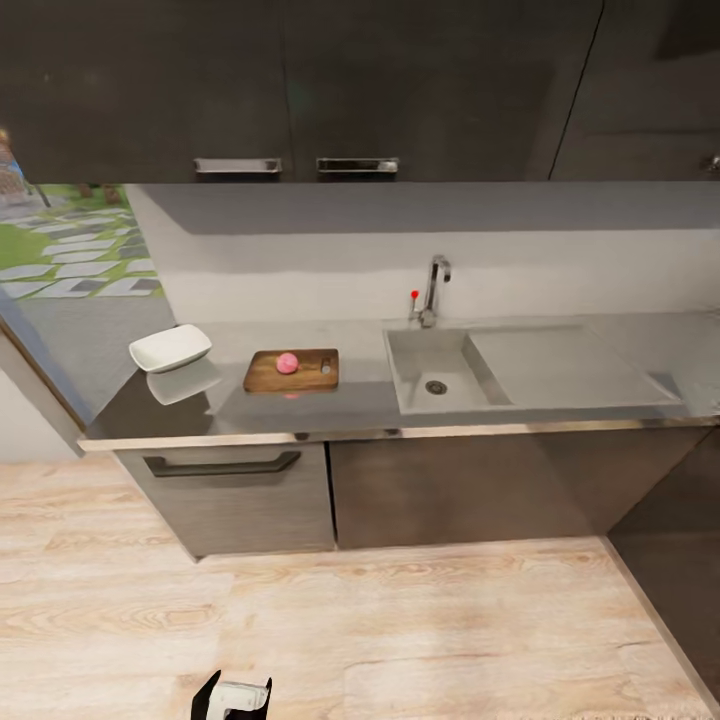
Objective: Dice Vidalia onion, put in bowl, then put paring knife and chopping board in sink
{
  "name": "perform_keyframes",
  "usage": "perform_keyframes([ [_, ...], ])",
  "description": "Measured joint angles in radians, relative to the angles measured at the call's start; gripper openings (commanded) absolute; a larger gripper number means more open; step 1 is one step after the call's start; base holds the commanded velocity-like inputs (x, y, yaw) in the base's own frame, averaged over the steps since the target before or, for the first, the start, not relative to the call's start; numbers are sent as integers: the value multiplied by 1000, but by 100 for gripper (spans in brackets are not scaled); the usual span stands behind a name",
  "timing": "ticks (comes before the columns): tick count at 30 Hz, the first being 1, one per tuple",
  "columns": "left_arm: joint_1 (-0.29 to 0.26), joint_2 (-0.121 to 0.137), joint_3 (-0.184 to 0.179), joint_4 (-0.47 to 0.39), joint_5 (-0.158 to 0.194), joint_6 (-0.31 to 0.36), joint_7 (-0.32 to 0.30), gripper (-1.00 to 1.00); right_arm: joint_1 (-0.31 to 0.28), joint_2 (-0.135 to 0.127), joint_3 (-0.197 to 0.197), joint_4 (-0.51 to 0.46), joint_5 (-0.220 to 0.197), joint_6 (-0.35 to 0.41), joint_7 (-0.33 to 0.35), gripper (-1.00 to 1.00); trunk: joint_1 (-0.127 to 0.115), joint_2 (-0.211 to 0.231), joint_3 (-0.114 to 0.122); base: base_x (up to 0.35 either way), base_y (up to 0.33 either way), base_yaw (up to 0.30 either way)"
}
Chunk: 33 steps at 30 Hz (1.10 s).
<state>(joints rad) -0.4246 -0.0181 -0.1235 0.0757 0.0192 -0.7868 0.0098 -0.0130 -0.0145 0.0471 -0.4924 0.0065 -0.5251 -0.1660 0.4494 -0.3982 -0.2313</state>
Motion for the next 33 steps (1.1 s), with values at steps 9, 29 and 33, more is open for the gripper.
perform_keyframes([
  [9, 0, 0, 0, 0, 0, 1, 0, 100, 0, 0, -1, 3, -1, -8, 0, 100, 0, 0, 11, 0, 0, -195],
  [29, 0, 0, 0, 0, 0, 1, 0, 100, 1, 0, -1, 3, -1, -8, 0, 100, 0, 0, 38, 0, 0, -160],
  [33, 0, 0, 0, 0, 0, 1, 0, 100, 0, 0, -1, 3, -1, -8, 0, 100, 0, 0, 43, 0, 0, -148],
])
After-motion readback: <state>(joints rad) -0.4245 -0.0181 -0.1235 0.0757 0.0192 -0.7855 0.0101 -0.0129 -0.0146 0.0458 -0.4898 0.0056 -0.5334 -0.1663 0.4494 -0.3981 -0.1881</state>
